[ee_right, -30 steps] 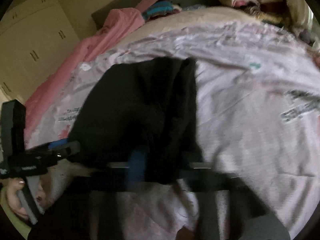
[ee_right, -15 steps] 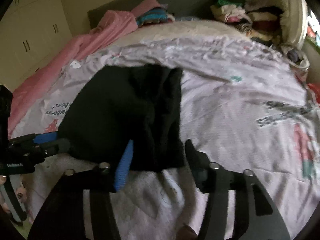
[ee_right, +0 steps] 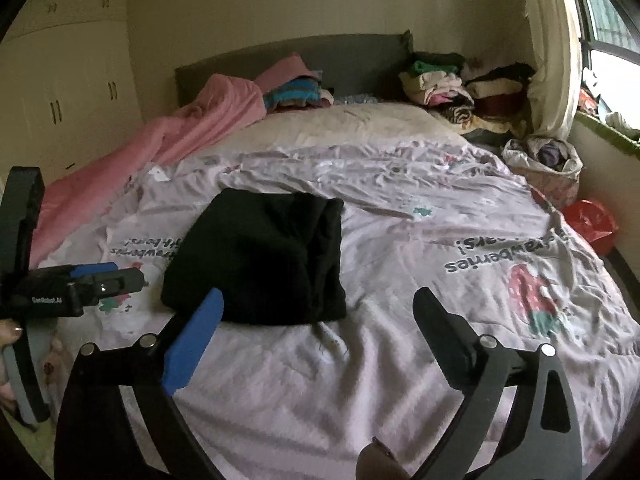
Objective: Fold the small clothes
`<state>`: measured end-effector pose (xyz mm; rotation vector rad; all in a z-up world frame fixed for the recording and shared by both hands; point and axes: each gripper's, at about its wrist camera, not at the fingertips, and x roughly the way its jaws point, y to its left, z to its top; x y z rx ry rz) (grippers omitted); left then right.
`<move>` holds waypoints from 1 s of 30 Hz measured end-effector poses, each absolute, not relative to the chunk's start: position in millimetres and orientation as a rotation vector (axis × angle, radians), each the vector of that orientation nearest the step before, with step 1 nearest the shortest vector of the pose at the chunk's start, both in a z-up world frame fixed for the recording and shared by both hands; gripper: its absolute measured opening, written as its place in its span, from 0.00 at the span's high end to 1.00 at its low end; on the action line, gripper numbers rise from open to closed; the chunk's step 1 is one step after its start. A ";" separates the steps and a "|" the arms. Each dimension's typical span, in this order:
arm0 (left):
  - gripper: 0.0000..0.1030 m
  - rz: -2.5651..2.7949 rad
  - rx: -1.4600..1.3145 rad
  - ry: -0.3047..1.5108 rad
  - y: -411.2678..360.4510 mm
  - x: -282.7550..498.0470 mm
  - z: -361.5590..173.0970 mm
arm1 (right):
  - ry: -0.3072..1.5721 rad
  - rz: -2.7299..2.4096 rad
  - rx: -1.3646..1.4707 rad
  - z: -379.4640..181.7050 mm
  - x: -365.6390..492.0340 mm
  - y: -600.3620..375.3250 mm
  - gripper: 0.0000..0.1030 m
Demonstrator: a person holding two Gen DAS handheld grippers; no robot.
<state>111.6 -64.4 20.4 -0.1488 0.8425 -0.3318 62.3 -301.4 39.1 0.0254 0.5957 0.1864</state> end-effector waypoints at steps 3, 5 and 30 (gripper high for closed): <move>0.09 -0.330 -0.138 0.831 -63.0 101.5 23.7 | 0.583 0.177 0.015 41.3 50.2 -299.8 0.07; 0.09 -0.325 -0.130 0.820 -60.9 93.3 25.8 | 0.578 0.171 0.003 41.1 41.9 -298.1 0.06; 0.09 -0.236 -0.118 0.725 -26.2 21.6 -6.6 | 0.514 0.108 -0.016 19.5 -9.4 -275.9 0.04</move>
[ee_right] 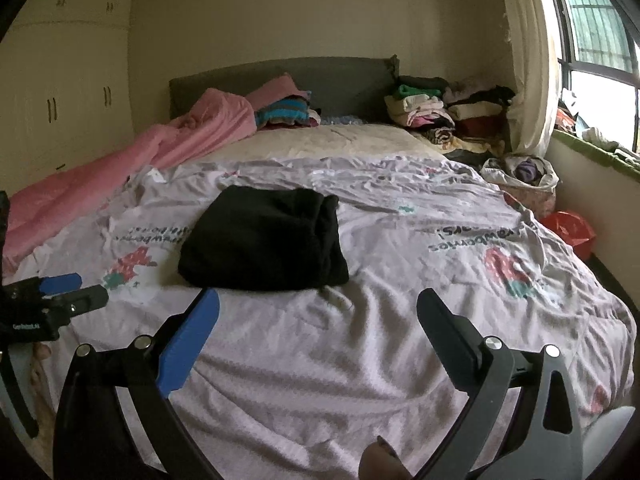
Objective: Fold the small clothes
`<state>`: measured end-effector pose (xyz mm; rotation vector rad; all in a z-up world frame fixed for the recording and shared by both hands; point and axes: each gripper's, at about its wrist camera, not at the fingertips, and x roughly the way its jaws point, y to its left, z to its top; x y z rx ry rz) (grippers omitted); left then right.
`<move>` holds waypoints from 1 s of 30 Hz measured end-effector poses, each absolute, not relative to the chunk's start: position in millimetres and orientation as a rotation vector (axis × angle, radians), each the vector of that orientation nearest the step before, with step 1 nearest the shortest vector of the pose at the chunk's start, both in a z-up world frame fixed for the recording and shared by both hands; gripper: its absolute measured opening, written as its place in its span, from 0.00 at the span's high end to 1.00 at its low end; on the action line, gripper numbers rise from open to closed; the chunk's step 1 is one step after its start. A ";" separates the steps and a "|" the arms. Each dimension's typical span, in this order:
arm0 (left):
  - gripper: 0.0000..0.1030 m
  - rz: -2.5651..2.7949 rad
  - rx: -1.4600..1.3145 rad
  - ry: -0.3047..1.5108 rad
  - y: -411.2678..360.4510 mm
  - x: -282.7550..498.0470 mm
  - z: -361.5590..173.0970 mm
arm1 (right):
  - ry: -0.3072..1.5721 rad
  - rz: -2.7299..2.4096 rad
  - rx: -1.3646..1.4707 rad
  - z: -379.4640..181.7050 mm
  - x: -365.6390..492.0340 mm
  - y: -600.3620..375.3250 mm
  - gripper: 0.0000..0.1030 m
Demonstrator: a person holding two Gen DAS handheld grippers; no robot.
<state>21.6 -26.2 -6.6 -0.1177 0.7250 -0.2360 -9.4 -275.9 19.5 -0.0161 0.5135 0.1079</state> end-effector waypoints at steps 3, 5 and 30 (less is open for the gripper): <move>0.09 -0.234 -0.110 0.726 -23.2 18.8 -13.6 | 0.514 0.107 -0.014 9.1 -16.3 -272.0 0.04; 0.09 -0.236 -0.109 0.723 -22.8 17.5 -17.1 | 0.516 0.091 -0.007 0.6 -21.1 -270.1 0.04; 0.09 -0.227 -0.083 0.766 -26.8 15.8 -44.9 | 0.625 0.010 -0.004 -41.7 -17.2 -263.3 0.04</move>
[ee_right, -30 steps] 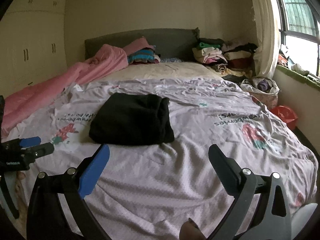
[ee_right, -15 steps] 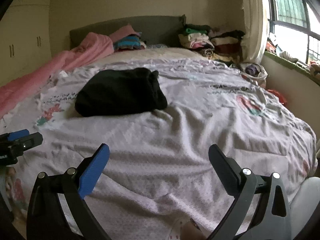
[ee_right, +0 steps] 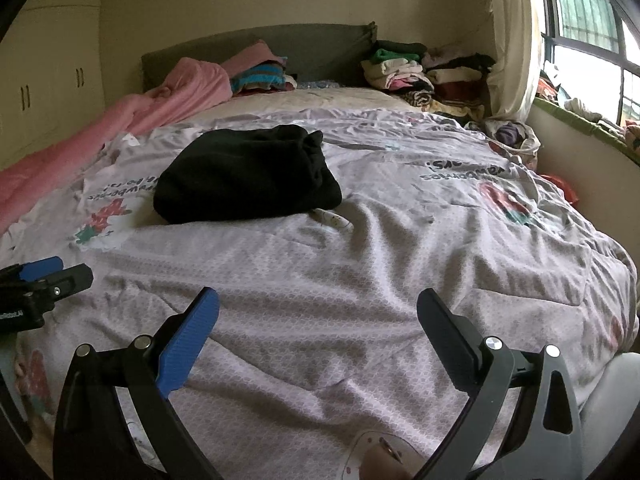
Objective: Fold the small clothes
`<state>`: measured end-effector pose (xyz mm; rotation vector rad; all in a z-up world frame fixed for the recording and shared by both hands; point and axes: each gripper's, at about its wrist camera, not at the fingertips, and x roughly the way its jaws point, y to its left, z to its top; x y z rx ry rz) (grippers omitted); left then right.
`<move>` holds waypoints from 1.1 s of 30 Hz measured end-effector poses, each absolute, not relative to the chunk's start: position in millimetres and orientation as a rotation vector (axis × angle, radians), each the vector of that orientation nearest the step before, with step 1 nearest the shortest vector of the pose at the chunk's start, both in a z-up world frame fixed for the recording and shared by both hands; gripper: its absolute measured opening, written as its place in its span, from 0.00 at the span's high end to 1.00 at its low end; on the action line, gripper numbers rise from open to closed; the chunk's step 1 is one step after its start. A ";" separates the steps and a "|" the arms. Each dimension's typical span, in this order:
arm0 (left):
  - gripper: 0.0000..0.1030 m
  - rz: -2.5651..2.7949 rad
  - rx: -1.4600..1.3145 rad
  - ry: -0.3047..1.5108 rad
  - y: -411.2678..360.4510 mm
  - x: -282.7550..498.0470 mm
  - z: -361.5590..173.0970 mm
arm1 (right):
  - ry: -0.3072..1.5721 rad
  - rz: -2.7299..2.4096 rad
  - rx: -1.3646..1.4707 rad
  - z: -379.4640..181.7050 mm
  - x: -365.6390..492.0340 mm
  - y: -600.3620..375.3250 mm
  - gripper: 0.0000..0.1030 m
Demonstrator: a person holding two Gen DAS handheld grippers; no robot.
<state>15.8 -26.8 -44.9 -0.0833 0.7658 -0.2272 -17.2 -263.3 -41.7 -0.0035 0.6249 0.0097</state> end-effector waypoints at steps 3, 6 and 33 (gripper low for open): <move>0.09 -0.223 -0.084 0.767 -26.9 16.0 -45.0 | 0.623 0.009 -0.002 -41.4 -17.8 -263.4 0.04; 0.09 -0.216 -0.084 0.769 -27.2 16.4 -45.3 | 0.623 0.010 -0.002 -40.9 -18.6 -262.8 0.04; 0.09 -0.183 -0.065 0.775 -24.7 18.4 -46.3 | 0.624 0.014 -0.029 -39.5 -20.5 -258.1 0.04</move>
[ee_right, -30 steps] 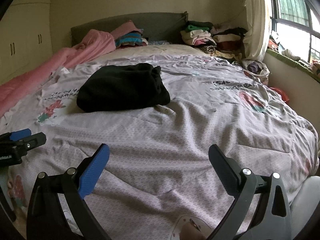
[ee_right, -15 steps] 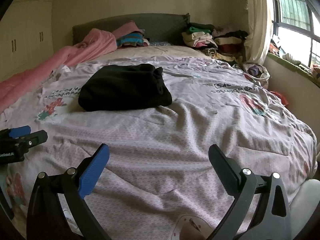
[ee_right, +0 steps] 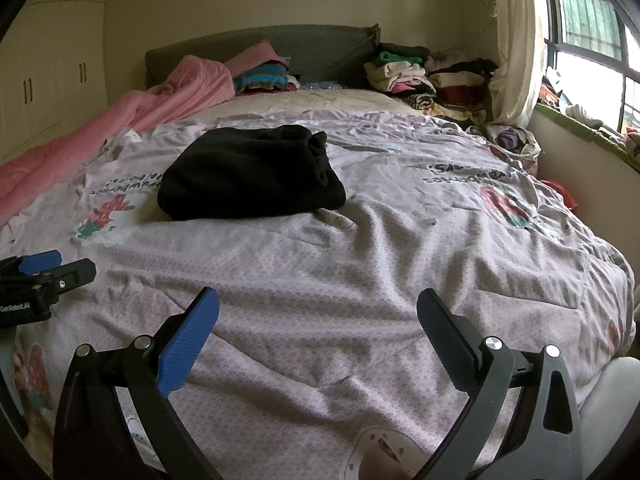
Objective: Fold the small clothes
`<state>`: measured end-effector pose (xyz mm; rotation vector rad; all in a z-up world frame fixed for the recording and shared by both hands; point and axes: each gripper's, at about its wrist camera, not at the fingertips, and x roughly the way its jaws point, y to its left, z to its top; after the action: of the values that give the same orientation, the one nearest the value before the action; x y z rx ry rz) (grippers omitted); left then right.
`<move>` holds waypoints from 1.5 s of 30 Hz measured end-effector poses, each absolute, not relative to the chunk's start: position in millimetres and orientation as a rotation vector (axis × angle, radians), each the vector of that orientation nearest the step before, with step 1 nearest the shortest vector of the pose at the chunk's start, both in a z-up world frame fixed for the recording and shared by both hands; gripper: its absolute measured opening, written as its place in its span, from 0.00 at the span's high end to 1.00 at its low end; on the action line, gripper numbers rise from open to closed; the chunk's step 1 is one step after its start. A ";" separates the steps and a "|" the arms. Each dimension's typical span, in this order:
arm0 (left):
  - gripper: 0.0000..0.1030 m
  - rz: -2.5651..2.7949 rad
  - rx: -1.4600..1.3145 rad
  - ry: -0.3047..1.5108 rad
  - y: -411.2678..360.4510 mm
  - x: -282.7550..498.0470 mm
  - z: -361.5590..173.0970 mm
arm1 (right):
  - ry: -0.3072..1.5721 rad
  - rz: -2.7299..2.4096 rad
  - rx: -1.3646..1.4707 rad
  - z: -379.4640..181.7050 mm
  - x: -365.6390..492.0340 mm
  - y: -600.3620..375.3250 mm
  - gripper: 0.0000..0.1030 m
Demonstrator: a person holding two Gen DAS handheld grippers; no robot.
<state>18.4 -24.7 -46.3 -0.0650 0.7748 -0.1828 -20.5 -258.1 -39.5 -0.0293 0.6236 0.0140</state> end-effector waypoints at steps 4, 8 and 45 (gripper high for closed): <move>0.09 -0.179 -0.064 0.775 -24.5 17.9 -46.1 | 0.625 0.014 -0.028 -39.7 -20.5 -257.7 0.04; 0.09 -0.175 -0.062 0.777 -24.1 17.7 -46.0 | 0.623 0.014 -0.030 -39.9 -21.0 -257.1 0.04; 0.09 -0.163 -0.058 0.801 -22.1 19.2 -47.1 | 0.626 0.013 -0.028 -41.1 -22.1 -251.0 0.04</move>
<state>19.2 -22.1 -47.1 -0.0584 0.8008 -0.1628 -22.1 -251.0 -41.1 -0.0278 0.6261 0.0130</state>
